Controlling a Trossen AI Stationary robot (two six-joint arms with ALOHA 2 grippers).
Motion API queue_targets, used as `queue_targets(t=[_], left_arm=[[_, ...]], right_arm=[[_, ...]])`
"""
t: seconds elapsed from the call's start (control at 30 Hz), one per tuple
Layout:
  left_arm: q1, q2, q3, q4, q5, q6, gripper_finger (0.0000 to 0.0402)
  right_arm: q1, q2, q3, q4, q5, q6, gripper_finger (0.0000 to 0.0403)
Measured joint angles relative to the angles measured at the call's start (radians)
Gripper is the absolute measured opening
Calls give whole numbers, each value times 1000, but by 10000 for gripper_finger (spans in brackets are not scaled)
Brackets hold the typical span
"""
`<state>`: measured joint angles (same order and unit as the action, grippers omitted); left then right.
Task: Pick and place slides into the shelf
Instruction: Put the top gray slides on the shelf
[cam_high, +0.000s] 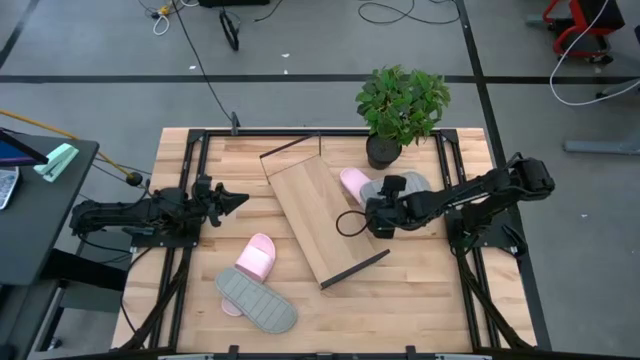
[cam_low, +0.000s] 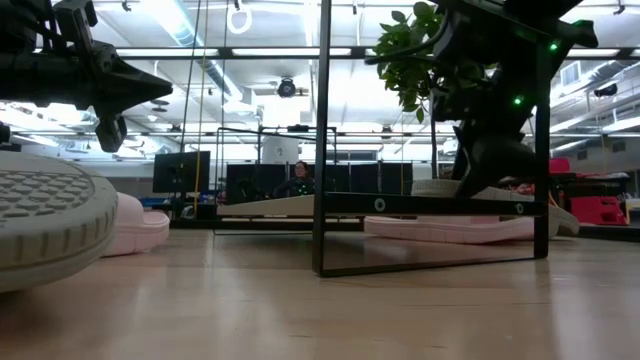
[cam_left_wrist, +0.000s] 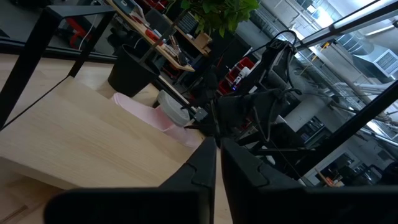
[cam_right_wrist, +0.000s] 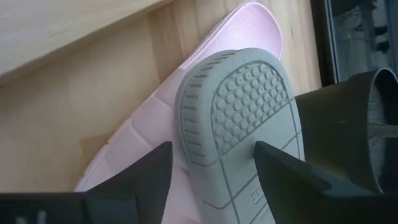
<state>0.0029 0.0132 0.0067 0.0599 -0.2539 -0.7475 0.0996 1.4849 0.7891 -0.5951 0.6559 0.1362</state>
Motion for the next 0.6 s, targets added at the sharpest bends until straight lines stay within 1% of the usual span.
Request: queue_targets(t=[0.17, 0.27, 0.37, 0.53, 0.6], left_arm=[[0, 0, 0, 0, 0, 0, 29], [0, 0, 0, 0, 0, 1, 24], [0, 0, 0, -1, 0, 1, 21], [0, 0, 0, 0, 0, 2, 25], [0, 0, 0, -1, 0, 2, 28]], right_arm=[[-8, 0, 0, 3, -4, 27, 216], [-24, 0, 0, 7, -34, 50, 199], [-38, -1, 0, 7, -47, 68, 158], [-47, -1, 1, 7, -71, 69, 65], [-47, -2, 1, 6, -85, 69, 41]])
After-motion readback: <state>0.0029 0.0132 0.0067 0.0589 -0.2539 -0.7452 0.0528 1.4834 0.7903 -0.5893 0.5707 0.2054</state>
